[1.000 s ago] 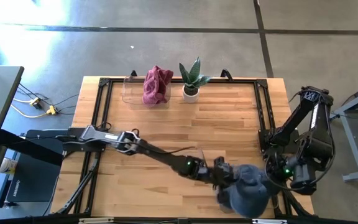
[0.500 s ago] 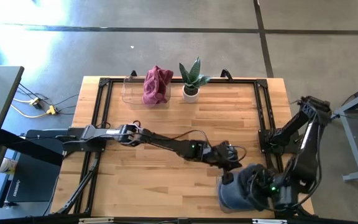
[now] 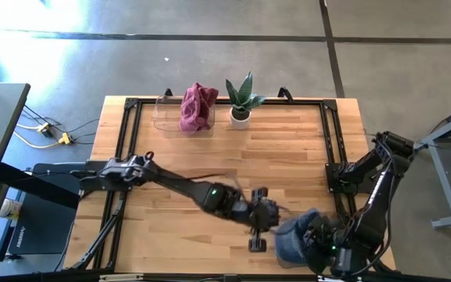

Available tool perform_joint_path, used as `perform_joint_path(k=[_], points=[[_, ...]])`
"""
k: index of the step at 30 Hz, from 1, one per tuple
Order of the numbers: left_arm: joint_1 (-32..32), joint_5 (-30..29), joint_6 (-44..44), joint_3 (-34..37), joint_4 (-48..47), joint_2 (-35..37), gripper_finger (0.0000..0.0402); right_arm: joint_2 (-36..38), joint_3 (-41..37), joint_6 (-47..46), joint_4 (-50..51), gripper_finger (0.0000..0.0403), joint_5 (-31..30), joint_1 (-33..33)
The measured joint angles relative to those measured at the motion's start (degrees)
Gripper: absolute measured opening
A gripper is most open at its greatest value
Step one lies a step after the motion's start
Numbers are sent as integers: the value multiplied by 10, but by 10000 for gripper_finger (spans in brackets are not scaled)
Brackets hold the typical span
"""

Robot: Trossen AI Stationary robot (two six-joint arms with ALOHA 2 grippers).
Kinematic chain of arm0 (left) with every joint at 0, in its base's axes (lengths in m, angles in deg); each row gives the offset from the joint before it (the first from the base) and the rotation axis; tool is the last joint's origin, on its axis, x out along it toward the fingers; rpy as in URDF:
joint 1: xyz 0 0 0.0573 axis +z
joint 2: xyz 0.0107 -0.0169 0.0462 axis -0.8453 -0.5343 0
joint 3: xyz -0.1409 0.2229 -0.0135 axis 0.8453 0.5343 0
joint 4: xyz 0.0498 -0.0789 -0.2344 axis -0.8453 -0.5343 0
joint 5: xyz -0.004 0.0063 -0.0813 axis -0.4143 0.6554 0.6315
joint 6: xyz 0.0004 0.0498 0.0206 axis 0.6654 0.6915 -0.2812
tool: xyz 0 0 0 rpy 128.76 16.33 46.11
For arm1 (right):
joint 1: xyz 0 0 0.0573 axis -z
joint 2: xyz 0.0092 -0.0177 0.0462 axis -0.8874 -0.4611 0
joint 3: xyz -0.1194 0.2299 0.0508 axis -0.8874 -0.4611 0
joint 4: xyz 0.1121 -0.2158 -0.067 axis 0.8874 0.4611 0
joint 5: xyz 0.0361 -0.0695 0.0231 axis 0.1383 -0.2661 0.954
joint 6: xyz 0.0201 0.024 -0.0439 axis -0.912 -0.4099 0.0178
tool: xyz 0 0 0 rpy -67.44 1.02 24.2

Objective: Pick & Place hat
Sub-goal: Put the blue cap into the bottom transparent bin

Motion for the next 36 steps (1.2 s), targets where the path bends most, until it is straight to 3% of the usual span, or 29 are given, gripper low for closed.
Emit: perform_joint_path(k=[6,9,14,21,24,29,36], points=[[-57,-2,-62,-1,18,6,0,21,0,-8,68,109,80,-12],[-79,-38,-82,0,18,4,0,50,0,-2,69,156,111,-21],[-107,-95,-83,-1,21,4,0,100,0,-24,33,187,140,-40],[-146,-84,-100,-1,21,4,0,114,0,31,-84,165,155,-67],[-158,-94,-100,-1,21,3,0,114,0,34,-102,148,124,-68],[-161,-115,-98,-1,17,1,0,87,0,51,-55,117,46,-56],[-163,-113,-98,-1,17,1,0,-7,0,50,61,62,113,-26]])
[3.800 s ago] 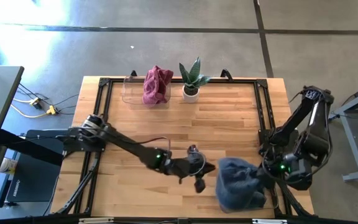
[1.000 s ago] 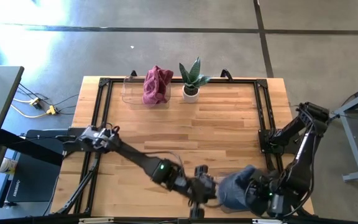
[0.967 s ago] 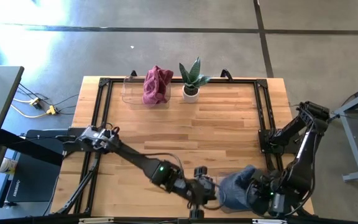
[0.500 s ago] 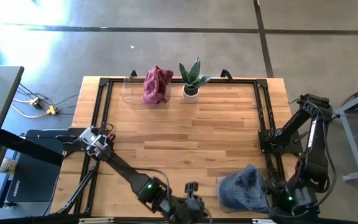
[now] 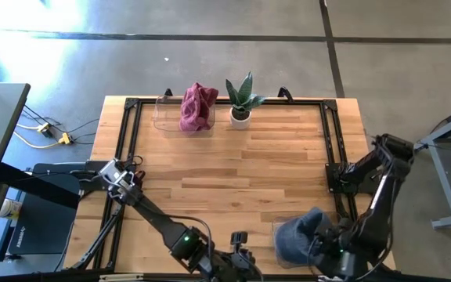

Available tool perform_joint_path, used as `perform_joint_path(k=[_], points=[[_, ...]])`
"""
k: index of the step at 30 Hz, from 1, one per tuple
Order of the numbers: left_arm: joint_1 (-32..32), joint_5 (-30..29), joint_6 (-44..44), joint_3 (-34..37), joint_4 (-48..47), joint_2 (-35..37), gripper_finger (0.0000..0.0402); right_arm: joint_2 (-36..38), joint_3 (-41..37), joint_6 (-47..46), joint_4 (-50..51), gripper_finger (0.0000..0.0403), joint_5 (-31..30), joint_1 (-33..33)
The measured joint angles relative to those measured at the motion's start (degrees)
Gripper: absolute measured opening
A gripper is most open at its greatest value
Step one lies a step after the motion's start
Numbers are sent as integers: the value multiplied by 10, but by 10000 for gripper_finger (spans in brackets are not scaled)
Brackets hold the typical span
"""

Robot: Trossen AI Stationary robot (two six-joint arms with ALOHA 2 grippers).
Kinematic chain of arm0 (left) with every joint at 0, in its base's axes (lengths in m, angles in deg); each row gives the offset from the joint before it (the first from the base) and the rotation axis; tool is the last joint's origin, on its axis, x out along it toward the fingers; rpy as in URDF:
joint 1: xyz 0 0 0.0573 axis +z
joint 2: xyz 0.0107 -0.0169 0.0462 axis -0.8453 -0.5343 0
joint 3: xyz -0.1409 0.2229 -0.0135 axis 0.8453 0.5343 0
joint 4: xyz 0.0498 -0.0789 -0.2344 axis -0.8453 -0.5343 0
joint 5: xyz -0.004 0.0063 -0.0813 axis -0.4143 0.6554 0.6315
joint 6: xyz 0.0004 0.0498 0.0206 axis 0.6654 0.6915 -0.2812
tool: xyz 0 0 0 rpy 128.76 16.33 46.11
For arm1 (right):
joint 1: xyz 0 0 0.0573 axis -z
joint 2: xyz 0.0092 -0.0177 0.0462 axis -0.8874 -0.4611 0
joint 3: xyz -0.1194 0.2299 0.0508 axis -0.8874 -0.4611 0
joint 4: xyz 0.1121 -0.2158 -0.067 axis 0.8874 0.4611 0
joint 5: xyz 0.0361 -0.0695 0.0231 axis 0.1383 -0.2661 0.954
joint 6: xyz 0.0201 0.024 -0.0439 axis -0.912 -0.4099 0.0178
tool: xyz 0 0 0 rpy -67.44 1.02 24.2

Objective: Pick & Place hat
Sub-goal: Put the blue cap into the bottom transparent bin

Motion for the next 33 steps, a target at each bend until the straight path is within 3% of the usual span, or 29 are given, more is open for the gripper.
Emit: perform_joint_path(k=[8,15,17,22,25,28,33], points=[[-1,0,0,0,0,1,0,-15,1,25,5,10,84,14],[-8,-9,-3,-1,4,16,0,45,30,10,2,10,76,8],[-9,-17,-2,-1,5,18,0,61,30,9,4,14,45,7],[-7,-23,0,0,3,15,0,95,30,27,16,11,-149,33],[-7,-23,2,0,4,15,0,106,28,56,36,3,-180,82],[-7,-23,5,0,4,15,0,109,5,75,77,4,-155,135],[-8,-21,2,0,4,15,0,109,-68,72,135,2,-6,182]])
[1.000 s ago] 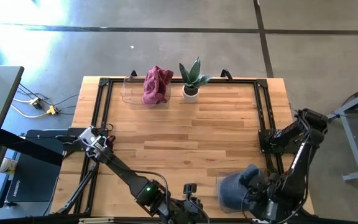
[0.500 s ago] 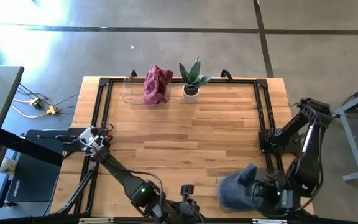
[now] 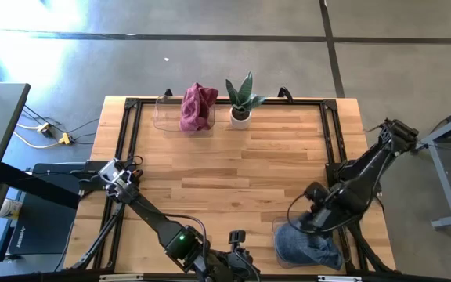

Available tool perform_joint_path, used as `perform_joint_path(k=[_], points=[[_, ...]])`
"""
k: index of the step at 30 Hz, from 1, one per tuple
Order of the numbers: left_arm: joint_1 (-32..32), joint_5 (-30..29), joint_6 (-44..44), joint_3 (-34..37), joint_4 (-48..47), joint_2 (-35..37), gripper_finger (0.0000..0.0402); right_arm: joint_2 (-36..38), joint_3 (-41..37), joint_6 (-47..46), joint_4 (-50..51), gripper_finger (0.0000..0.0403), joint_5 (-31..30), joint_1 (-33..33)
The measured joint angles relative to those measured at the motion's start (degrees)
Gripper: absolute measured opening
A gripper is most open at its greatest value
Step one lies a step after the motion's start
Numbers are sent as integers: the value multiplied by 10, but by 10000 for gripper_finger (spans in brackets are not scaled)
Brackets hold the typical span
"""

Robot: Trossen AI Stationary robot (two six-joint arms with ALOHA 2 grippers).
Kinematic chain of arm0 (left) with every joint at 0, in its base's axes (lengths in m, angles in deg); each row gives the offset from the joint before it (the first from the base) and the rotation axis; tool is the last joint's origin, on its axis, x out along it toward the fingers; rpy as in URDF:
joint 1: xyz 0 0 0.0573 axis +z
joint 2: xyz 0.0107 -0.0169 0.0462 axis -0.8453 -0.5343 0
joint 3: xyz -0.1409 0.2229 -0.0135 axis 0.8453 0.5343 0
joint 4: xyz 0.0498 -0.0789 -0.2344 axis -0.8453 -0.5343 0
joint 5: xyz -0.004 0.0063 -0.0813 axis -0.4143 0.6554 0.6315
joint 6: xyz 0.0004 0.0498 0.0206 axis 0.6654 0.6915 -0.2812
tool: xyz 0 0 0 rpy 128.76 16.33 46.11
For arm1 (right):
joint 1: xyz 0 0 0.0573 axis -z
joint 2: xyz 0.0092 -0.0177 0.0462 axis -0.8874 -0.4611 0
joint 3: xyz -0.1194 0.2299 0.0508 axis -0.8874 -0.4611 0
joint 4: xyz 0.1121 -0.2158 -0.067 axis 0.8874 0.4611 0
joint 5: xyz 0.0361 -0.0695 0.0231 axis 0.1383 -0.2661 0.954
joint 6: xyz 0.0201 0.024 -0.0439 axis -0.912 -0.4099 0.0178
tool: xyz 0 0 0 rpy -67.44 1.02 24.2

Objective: Pick & Place hat
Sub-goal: Put the blue cap into the bottom transparent bin

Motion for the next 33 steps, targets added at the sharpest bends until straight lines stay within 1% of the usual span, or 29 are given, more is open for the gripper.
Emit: perform_joint_path(k=[2,6,8,11,14,20,23,25,28,30,31,33], points=[[-2,0,-5,0,0,0,0,0,-31,2,-34,3,40,-10],[-9,-1,-12,0,-8,0,0,0,-103,-14,-153,2,86,-35],[-12,-2,-16,0,-15,0,0,0,-130,-40,-180,2,82,-43],[-12,-2,-16,0,-18,0,0,0,-144,-78,-160,4,42,-51],[-9,-3,-7,0,-17,0,0,-1,-120,-77,-107,2,16,-51],[-6,0,-3,0,-19,0,0,-1,1,-12,8,4,37,-60],[-7,0,-4,0,-21,0,0,0,65,36,17,2,37,-73],[-7,0,-7,0,-24,0,0,0,101,83,-14,1,38,-87],[-7,-1,-12,0,-25,0,0,0,124,168,-139,4,43,-116],[-7,-2,-12,0,-25,0,0,-1,114,211,-220,3,54,-139],[-7,-2,-12,0,-25,0,0,-5,104,222,-242,2,69,-148],[-7,-3,-15,0,-25,0,0,-13,75,230,-251,2,105,-164]])
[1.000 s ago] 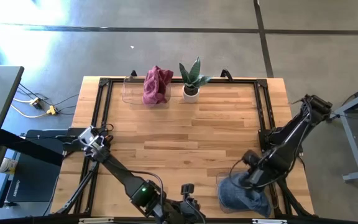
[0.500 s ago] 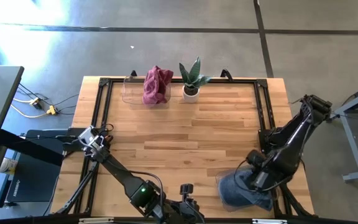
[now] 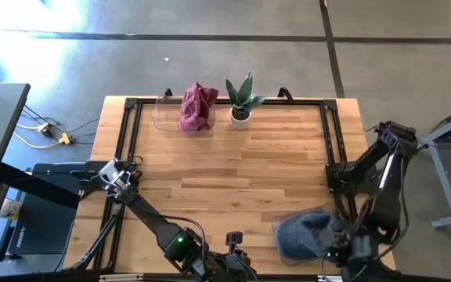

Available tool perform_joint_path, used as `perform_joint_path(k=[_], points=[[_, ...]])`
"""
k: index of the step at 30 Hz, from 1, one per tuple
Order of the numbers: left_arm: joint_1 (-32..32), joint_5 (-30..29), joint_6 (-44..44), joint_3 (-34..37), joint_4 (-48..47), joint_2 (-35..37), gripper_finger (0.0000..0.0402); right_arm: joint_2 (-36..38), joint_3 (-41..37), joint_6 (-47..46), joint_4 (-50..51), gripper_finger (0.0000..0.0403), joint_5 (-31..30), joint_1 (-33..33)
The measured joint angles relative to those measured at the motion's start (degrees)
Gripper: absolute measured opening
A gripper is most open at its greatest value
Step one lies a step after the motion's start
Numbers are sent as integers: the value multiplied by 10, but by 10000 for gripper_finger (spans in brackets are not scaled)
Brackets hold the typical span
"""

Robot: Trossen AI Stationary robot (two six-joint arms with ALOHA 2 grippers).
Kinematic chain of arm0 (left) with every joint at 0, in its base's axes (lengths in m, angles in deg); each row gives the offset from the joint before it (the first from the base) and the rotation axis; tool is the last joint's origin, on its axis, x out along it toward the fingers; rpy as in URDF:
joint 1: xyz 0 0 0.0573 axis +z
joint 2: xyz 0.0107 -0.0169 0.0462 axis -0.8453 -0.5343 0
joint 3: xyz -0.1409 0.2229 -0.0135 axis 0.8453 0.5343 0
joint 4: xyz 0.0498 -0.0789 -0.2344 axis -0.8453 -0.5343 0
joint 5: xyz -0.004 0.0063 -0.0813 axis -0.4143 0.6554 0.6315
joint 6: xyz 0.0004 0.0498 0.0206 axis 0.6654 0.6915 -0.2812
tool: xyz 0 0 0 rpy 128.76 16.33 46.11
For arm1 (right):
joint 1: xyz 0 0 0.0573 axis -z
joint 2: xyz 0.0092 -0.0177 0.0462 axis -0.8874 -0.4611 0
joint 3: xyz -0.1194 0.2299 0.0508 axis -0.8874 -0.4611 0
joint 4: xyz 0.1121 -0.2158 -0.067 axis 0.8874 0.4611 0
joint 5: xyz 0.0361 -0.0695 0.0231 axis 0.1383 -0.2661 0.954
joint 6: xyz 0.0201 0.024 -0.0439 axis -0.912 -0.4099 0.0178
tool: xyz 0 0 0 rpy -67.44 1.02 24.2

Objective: Pick & Place hat
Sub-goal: Put the blue cap into the bottom transparent bin

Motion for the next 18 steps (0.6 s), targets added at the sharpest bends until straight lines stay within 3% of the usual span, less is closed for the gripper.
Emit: perform_joint_path(k=[3,8,18], points=[[0,0,-1,0,0,0,0,-13,-61,-22,17,3,27,-13],[0,0,-1,0,0,0,0,-15,-143,-66,19,1,8,-7],[0,-2,-9,0,0,0,0,-15,-161,-88,73,1,-65,6]])
